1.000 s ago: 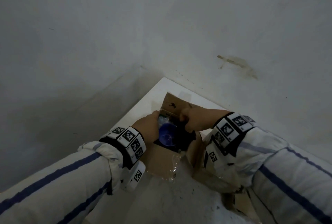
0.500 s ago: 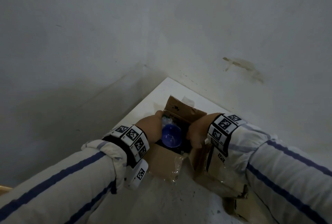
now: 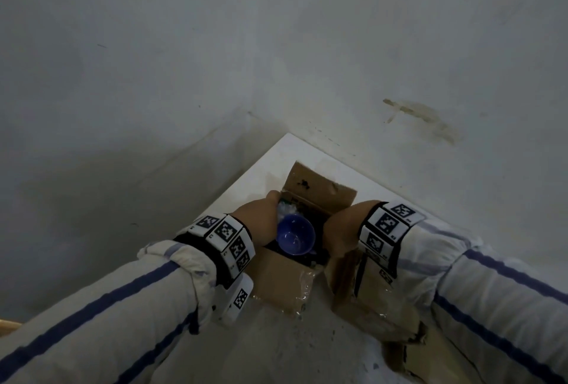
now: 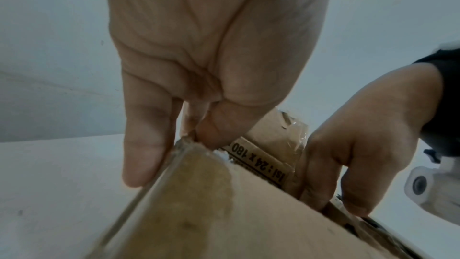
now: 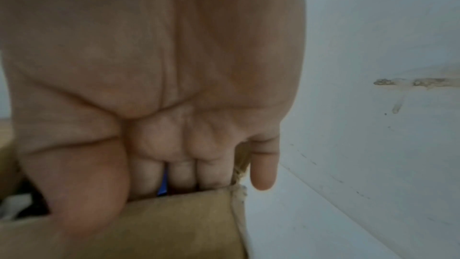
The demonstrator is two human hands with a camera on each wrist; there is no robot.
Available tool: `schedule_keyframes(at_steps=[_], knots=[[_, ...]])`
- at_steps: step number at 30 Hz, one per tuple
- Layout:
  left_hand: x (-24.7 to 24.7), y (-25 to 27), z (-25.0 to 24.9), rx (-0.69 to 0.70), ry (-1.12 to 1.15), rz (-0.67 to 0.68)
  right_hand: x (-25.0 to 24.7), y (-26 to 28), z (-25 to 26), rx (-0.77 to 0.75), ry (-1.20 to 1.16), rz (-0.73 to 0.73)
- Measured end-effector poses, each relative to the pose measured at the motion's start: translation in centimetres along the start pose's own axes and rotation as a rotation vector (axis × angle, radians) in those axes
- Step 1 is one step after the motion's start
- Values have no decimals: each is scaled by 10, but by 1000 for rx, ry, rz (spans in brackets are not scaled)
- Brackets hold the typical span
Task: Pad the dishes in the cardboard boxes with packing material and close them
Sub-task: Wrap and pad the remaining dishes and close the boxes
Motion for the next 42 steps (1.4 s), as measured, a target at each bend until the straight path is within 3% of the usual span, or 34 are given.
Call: schedule_keyframes(at_steps=[4, 9, 12, 16, 18, 22, 27, 32, 36, 39, 42], knots=[[-1, 1, -2, 8, -12, 12, -3, -8, 4, 30, -111, 97], [0, 1, -1, -9, -33, -3, 5, -6, 5, -3, -90, 80], [-2, 6, -3, -35, -64, -1, 5, 8, -2, -52, -42, -58], [-11, 21, -23, -116, -237, -112, -1, 48, -16, -132, -241, -361], [-14, 29, -48, -81, -332, -155, 12, 66, -26, -123, -341, -439], [5, 36, -116, 66, -272, -89, 68, 93, -50, -67, -537, -515], [71, 35, -217, 200, -238, 16, 160, 134, -99, 102, -861, -692], [160, 38, -337, 327, -168, 184, 278, 174, -152, 332, -1156, -805], [233, 49, -428, 412, -167, 246, 363, 211, -190, 512, -1255, -830], [279, 58, -477, 485, -177, 332, 426, 236, -220, 664, -1309, -878], [313, 67, -511, 542, -201, 349, 492, 255, -250, 915, -1374, -913]])
Point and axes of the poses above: each hand's wrist, its own y-axis away from the middle knuckle, its own x-axis out of the palm, z = x × y, the point moved 2 cm from there along -y, towards the middle knuckle, and after that the axes turned 1 degree about -y, right-handed, at the moved point
